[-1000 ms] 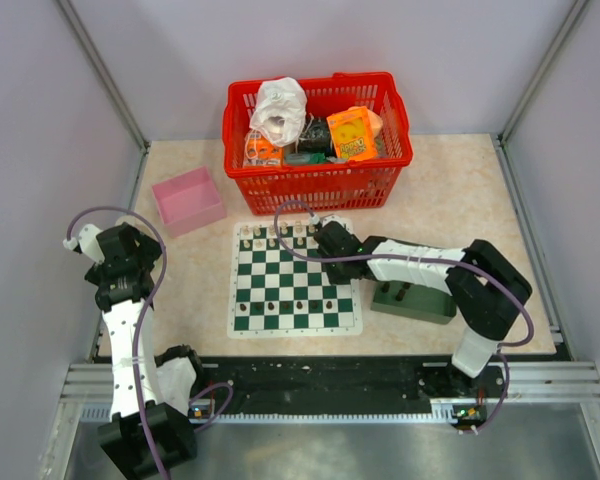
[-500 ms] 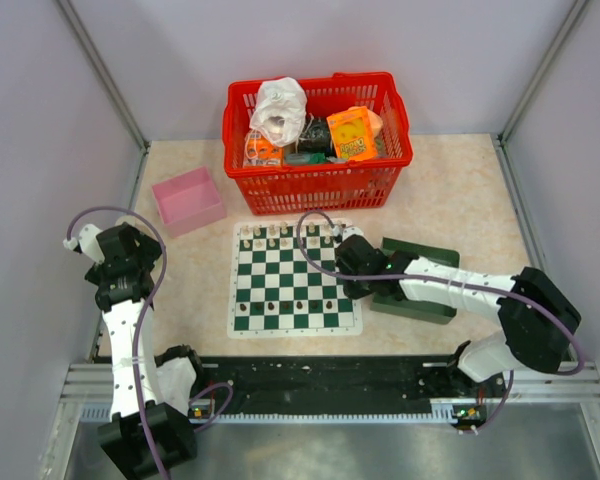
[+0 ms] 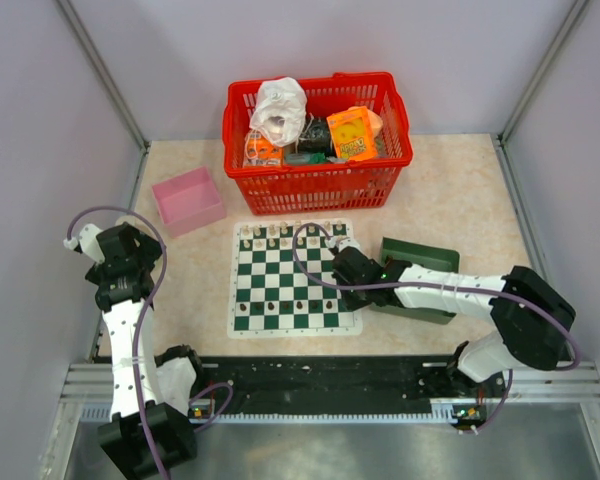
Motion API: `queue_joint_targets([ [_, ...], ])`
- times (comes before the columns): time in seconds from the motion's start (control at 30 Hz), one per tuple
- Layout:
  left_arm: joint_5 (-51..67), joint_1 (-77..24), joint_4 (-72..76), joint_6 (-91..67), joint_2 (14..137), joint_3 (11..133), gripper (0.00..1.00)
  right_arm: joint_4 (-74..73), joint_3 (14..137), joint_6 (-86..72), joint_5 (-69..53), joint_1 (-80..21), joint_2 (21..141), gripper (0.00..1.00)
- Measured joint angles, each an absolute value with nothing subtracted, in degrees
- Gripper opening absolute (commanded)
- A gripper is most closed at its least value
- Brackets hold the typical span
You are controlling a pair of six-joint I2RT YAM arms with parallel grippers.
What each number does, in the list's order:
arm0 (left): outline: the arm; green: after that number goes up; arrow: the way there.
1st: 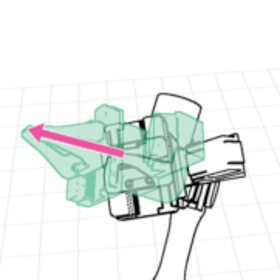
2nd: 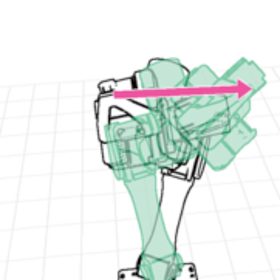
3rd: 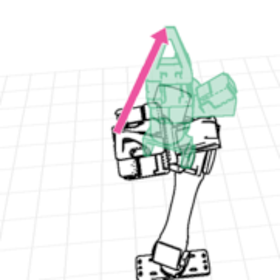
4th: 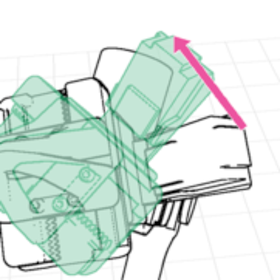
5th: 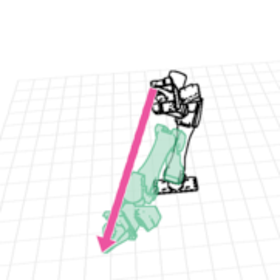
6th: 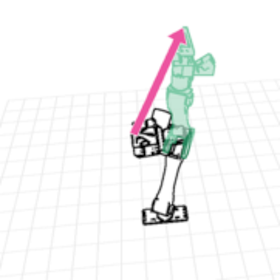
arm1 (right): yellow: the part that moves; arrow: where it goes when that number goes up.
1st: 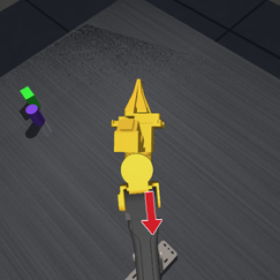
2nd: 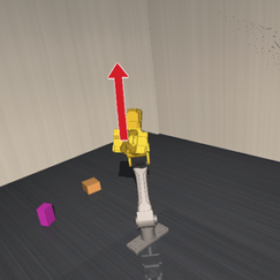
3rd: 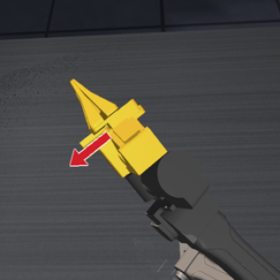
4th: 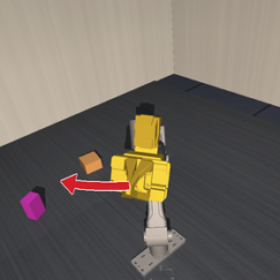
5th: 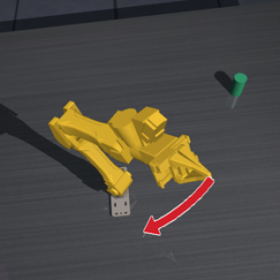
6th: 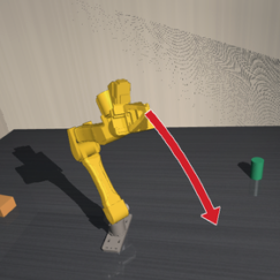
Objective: Set up the chess pieces on the board
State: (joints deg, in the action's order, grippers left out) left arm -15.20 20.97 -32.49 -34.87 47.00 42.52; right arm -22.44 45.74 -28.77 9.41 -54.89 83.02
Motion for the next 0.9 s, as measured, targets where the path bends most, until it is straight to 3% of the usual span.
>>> queue_joint_targets([
  [0.3, -15.3, 21.0, -32.5, -34.9, 47.0, 42.5, 0.99, -20.2, 45.7, -29.2, 9.7, -54.9, 85.7, 0.15],
  [0.63, -15.2, 21.0, -32.5, -34.9, 47.0, 42.5, 0.99, -19.4, 45.7, -29.2, 9.7, -54.9, 86.0, 0.35],
  [0.9, -15.2, 21.0, -32.4, -34.9, 47.0, 42.3, 0.99, -23.0, 46.3, -28.9, 11.0, -54.9, 79.9, 0.41],
])
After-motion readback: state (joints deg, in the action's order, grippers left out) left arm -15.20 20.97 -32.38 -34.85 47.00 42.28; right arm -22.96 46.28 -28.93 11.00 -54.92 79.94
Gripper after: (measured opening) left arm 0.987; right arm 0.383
